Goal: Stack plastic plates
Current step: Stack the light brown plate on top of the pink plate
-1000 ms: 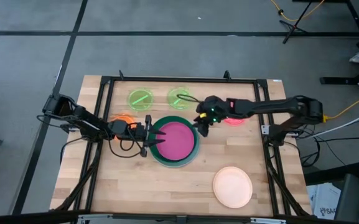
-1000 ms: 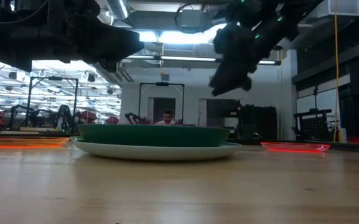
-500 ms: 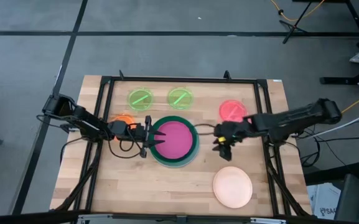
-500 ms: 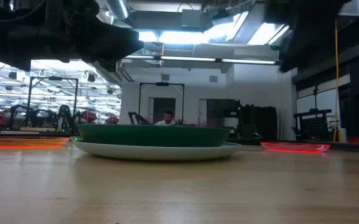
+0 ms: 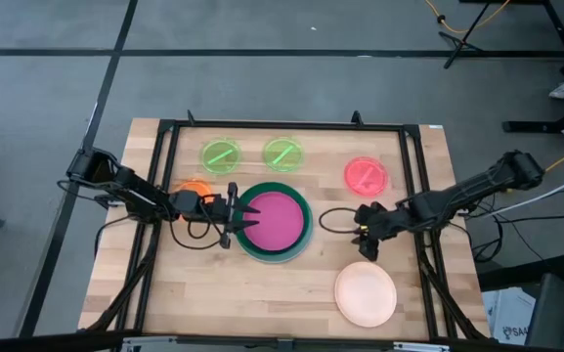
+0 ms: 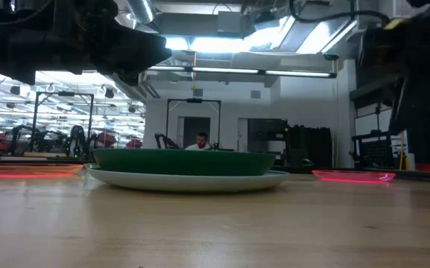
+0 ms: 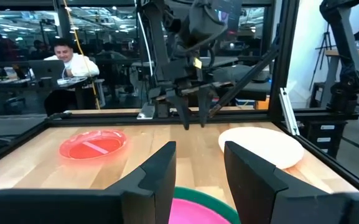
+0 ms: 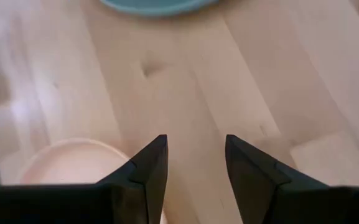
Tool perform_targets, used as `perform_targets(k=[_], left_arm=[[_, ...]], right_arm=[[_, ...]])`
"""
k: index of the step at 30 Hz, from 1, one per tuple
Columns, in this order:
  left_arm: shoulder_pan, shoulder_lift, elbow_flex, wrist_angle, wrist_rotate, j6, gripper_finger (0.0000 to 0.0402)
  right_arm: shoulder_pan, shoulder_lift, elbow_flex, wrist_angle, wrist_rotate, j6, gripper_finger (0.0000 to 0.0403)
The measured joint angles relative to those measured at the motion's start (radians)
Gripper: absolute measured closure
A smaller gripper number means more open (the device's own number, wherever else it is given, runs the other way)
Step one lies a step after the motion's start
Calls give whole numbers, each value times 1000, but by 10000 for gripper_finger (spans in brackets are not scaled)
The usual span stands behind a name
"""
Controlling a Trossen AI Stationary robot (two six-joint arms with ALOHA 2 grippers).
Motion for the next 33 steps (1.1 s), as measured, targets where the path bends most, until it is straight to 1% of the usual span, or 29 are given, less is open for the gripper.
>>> perform_targets(k=[6,15,20,26,29,33], left_arm=[[0,0,0,5,0,0,272],[0,0,0,8,-3,1,272],[1,0,0,5,-7,1,272],[1,0,0,3,-11,1,272],[1,0,0,2,-11,1,272],[0,0,0,-3,-27,1,272]], right_arm=[[0,40,-1,16,-17,0,254],[0,93,-1,6,-111,-2,254],[0,95,-1,-12,-148,-32,254],[0,95,-1,-56,-260,-42,254],[0,95,-1,-55,-278,-57,254],[14,95,-1,-47,-277,-72,254]])
